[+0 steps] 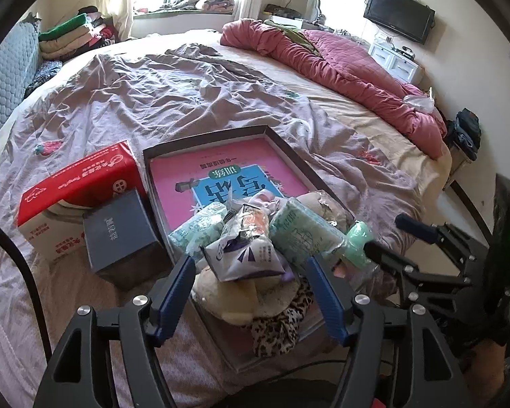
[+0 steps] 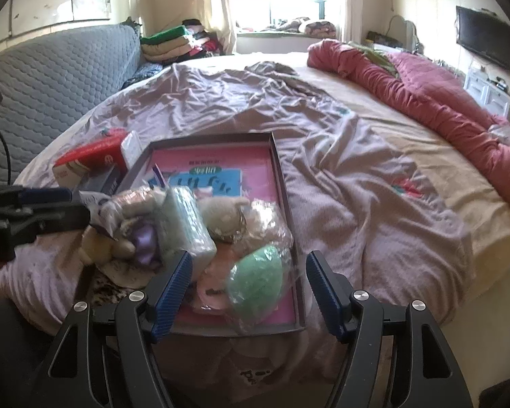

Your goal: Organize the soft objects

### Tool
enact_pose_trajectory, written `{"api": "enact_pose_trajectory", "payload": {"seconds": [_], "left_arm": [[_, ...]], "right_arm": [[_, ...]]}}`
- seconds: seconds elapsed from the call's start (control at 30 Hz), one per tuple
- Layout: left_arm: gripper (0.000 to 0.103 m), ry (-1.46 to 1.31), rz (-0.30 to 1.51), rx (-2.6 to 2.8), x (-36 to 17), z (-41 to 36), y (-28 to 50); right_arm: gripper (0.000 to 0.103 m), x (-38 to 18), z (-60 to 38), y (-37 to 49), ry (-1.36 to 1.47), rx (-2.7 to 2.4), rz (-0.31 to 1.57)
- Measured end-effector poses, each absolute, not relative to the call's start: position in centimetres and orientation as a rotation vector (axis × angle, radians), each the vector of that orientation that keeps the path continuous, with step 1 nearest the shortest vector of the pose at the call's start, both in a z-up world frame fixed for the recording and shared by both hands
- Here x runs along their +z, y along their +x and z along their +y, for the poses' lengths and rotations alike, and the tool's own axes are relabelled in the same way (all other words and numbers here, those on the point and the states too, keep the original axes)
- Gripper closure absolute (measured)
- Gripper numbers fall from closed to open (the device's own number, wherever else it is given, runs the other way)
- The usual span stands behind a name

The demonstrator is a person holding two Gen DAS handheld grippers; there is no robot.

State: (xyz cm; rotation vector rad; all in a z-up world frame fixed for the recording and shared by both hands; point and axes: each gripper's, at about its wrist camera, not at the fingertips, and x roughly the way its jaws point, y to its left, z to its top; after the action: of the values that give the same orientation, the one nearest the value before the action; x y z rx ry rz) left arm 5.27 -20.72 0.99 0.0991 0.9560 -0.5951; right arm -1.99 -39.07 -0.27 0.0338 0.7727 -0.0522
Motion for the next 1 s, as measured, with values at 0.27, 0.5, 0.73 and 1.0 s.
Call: {"api": "enact_pose_trajectory", "payload": {"seconds": [0.27,0.5,0.73,1.0], "left_arm": [[0.030,0.075,0.948,-0.560,1.9,-18.8,4.4],[0.026,0.035,0.933,-0.513,2.9,-16.1,4.0],[0.023,0.002,0.910,-0.450,4.3,-13.5,3.3],[0.021,0.003,0.883,-0.358,5.3,-11.1,2.5]], "right_arm": [[0.028,3.2,-37.5,-2.9,0.068,-0.037,0.705],[0.026,5.6,-35.6,-3.7,0.025,-0.032,0.652],[0.023,7.2,-33.3,-4.4,-0.005,0.004,0.620],[0.021,8.1,-31.4,-5.2,0.015,0.009,0.578]]}}
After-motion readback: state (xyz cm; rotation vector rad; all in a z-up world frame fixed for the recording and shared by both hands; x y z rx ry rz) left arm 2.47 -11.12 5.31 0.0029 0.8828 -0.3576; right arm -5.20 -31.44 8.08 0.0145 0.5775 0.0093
